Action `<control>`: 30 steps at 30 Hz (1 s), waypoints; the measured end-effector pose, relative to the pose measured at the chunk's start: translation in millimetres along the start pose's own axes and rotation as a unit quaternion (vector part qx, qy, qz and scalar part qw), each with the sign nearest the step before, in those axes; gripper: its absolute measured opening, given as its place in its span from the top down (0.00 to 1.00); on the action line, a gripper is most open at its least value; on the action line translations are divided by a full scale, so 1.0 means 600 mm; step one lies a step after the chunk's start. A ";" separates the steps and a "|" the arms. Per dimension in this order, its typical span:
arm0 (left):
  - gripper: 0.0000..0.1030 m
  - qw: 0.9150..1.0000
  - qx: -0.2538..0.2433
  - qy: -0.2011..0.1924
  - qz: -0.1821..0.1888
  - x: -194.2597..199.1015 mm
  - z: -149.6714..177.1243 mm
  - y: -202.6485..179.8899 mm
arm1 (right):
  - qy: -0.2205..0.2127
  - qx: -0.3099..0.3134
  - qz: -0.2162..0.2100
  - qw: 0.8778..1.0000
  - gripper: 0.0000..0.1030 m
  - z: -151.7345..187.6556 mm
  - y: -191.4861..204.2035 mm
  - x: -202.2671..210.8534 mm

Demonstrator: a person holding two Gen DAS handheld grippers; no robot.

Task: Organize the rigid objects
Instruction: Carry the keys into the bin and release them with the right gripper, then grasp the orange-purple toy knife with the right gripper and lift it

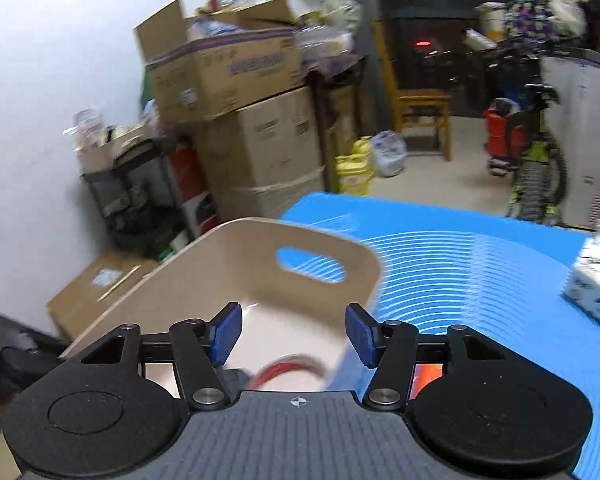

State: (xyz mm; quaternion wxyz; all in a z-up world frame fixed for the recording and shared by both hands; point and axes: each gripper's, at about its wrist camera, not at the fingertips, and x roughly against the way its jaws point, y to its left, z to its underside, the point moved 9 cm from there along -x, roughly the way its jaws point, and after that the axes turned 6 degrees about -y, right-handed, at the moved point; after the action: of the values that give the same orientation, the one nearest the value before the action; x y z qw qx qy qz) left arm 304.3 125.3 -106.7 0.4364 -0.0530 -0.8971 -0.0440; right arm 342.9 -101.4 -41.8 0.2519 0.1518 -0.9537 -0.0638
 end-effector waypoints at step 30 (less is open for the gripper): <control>0.90 1.000 -0.006 0.004 -0.002 -0.001 0.001 0.002 | 0.094 -0.018 0.129 0.987 0.36 0.163 -0.177 -0.121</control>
State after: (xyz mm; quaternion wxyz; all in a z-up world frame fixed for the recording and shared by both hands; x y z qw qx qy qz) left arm 304.3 126.4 -107.4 0.4398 -0.0532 -0.8951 -0.0505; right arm 381.4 -174.4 -181.0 0.3491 0.0281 -0.9361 -0.0330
